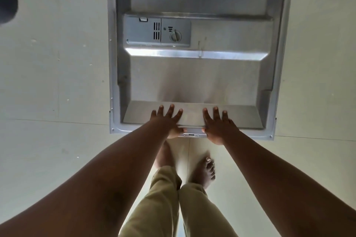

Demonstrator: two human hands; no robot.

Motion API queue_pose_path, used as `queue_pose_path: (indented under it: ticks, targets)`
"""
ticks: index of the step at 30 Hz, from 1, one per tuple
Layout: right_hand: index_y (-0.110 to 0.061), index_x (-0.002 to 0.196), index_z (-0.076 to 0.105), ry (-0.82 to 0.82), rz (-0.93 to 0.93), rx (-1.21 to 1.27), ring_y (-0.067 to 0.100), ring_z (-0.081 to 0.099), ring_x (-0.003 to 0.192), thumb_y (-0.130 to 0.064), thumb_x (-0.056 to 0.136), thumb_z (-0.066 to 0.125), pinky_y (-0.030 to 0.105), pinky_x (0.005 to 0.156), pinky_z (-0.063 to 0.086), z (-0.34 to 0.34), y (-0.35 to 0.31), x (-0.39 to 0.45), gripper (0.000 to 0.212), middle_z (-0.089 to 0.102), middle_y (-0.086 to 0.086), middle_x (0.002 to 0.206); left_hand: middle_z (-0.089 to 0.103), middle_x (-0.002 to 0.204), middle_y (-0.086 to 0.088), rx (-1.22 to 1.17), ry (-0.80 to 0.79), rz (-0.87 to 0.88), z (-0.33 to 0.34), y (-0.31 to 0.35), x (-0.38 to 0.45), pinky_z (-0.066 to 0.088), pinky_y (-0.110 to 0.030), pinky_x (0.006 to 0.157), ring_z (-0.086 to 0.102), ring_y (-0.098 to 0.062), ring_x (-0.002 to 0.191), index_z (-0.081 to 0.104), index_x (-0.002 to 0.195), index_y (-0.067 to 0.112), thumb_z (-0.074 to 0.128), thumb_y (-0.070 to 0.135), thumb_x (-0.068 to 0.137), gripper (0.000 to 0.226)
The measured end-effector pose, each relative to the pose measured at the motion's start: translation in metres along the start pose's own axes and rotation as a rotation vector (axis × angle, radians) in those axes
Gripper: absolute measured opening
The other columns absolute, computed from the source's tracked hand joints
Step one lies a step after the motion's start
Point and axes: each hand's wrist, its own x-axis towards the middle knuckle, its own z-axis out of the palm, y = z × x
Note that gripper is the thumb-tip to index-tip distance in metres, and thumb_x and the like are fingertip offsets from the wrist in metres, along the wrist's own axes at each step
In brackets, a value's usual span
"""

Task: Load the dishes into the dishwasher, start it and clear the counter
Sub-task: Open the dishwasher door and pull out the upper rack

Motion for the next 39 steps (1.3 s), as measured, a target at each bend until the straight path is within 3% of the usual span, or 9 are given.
queue_pose_path:
  ticks: [6,10,17,28,39]
  targets:
    - [-0.029,0.155,-0.004,0.051,0.008,-0.004,0.034,0.009,0.148,-0.037,0.102,0.029,0.048,0.113,0.023,-0.033,-0.006,-0.031,0.063,0.001,0.010,0.163,-0.006,0.164,-0.003,-0.079,0.169,0.011,-0.009,-0.013,-0.043,0.000,-0.048,0.120,-0.004,-0.030,0.150,-0.005,0.155,0.029,0.028,0.064,0.096,0.076]
    - [-0.025,0.155,-0.003,0.184,0.001,-0.019,0.033,0.010,0.148,-0.044,0.101,0.031,0.044,0.114,0.024,-0.081,-0.019,-0.081,0.067,0.003,0.012,0.163,-0.008,0.163,-0.005,-0.105,0.268,0.008,-0.032,-0.038,-0.100,0.001,-0.047,0.121,-0.005,-0.029,0.150,-0.006,0.155,0.024,0.030,0.061,0.097,0.078]
    - [-0.024,0.156,0.002,0.446,-0.008,0.144,0.030,0.006,0.149,-0.048,0.100,0.034,0.043,0.117,0.019,-0.204,-0.037,-0.127,0.069,0.004,0.009,0.163,-0.014,0.162,-0.006,-0.110,0.476,-0.022,-0.151,-0.056,-0.159,0.001,-0.049,0.120,-0.011,-0.030,0.149,-0.009,0.155,0.021,0.027,0.063,0.097,0.080]
    - [-0.018,0.155,0.003,0.609,-0.055,0.081,0.032,0.006,0.149,-0.056,0.097,0.036,0.046,0.117,0.019,-0.345,0.001,-0.082,0.077,0.004,0.010,0.163,-0.015,0.162,-0.009,-0.032,0.695,-0.082,-0.331,-0.057,-0.149,0.004,-0.050,0.121,-0.009,-0.032,0.149,-0.009,0.155,0.018,0.028,0.063,0.097,0.082]
    - [-0.011,0.154,0.009,0.743,0.080,0.030,0.034,0.012,0.147,-0.057,0.095,0.043,0.048,0.115,0.023,-0.454,0.055,0.000,0.082,0.010,0.015,0.161,-0.009,0.163,-0.011,0.065,0.830,-0.183,-0.453,-0.093,-0.078,0.005,-0.049,0.121,-0.004,-0.034,0.149,-0.002,0.156,0.012,0.045,0.063,0.092,0.093]
